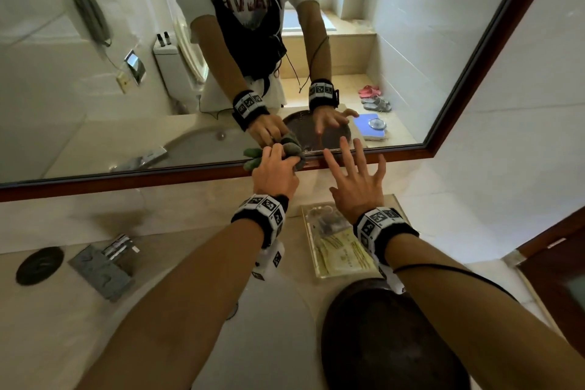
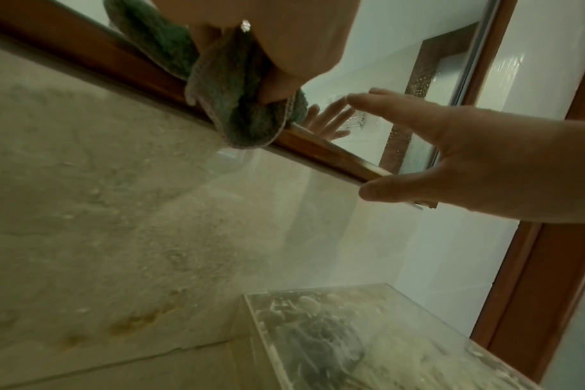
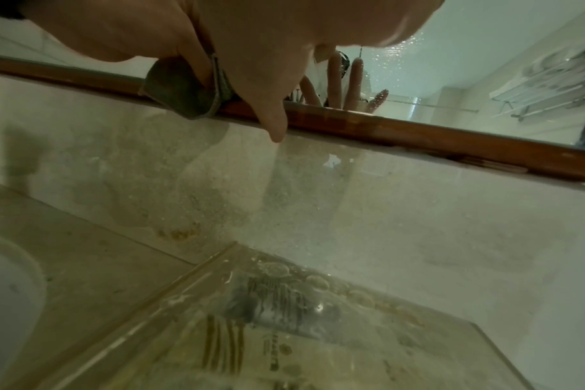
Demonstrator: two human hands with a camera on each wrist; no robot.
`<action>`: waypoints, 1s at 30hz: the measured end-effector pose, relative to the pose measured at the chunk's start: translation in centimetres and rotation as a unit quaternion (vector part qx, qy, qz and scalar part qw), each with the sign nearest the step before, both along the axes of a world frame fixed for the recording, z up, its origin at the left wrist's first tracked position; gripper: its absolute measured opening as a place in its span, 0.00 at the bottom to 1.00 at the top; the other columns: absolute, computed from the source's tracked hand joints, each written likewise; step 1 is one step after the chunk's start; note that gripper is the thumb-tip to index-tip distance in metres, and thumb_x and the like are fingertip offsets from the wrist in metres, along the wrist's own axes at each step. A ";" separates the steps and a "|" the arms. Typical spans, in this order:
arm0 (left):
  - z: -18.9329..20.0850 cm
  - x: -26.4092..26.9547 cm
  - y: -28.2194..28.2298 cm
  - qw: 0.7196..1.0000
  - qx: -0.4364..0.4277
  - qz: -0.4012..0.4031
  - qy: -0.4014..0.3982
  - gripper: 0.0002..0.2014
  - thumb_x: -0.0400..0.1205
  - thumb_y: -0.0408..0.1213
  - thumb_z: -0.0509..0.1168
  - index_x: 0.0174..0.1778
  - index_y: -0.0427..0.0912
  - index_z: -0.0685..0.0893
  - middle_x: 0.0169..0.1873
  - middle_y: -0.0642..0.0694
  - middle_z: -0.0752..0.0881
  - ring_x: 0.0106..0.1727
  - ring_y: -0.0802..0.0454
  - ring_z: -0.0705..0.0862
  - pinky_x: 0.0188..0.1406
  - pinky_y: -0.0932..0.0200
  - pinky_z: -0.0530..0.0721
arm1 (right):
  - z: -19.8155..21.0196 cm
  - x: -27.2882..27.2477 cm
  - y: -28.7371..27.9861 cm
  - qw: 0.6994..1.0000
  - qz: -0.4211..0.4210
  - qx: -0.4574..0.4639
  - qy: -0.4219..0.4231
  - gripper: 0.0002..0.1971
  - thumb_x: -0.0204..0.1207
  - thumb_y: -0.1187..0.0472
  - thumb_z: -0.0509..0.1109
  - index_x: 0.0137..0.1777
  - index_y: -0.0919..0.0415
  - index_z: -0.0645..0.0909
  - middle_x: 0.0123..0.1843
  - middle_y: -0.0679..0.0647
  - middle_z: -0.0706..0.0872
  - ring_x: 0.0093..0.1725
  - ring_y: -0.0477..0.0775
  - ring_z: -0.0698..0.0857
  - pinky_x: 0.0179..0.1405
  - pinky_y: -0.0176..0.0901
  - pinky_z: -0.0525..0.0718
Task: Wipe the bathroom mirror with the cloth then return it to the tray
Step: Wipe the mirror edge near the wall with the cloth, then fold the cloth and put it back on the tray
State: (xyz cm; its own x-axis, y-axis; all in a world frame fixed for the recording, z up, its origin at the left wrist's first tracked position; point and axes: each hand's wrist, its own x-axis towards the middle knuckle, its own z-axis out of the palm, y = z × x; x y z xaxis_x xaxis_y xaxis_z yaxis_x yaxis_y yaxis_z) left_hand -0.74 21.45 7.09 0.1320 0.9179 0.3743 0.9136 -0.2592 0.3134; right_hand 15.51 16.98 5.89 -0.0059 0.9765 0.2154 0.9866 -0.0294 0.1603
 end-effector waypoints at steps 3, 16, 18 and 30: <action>0.2 0.7 -0.1 1.000 -0.007 -0.012 -0.008 0.10 0.79 0.37 0.68 0.54 0.50 0.90 0.54 0.42 0.79 0.62 0.41 0.74 0.34 0.50 0.75 | 0.2 0.2 -0.3 0.999 -0.021 -0.007 0.031 0.46 0.79 0.45 0.66 0.85 0.43 0.36 0.87 0.55 0.33 0.86 0.61 0.35 0.76 0.77 0.42; 2.5 0.6 -2.4 0.965 -0.124 -0.113 -0.203 0.16 0.77 0.31 0.69 0.61 0.48 0.84 0.55 0.45 0.83 0.56 0.44 0.81 0.59 0.53 0.78 | 1.2 0.2 -2.2 0.785 -0.006 -0.030 0.619 0.46 0.71 0.67 0.78 0.84 0.47 0.56 0.83 0.54 0.62 0.78 0.58 0.68 0.72 0.57 0.76; 2.6 0.4 -3.1 0.958 -0.138 -0.122 -0.221 0.16 0.77 0.31 0.69 0.60 0.49 0.83 0.56 0.46 0.85 0.57 0.46 0.82 0.60 0.51 0.79 | 2.1 -0.2 -2.8 0.703 -0.014 -0.053 0.709 0.47 0.71 0.74 0.74 0.83 0.43 0.57 0.81 0.50 0.64 0.76 0.58 0.70 0.60 0.56 0.83; 2.6 -0.9 -7.1 0.907 -0.198 -0.179 -0.325 0.15 0.79 0.28 0.67 0.56 0.52 0.82 0.49 0.49 0.87 0.51 0.53 0.85 0.58 0.50 0.84 | 5.1 -2.4 -6.4 0.563 0.015 -0.119 0.818 0.36 0.67 0.86 0.58 0.71 0.54 0.78 0.61 0.59 0.85 0.56 0.61 0.86 0.41 0.53 0.89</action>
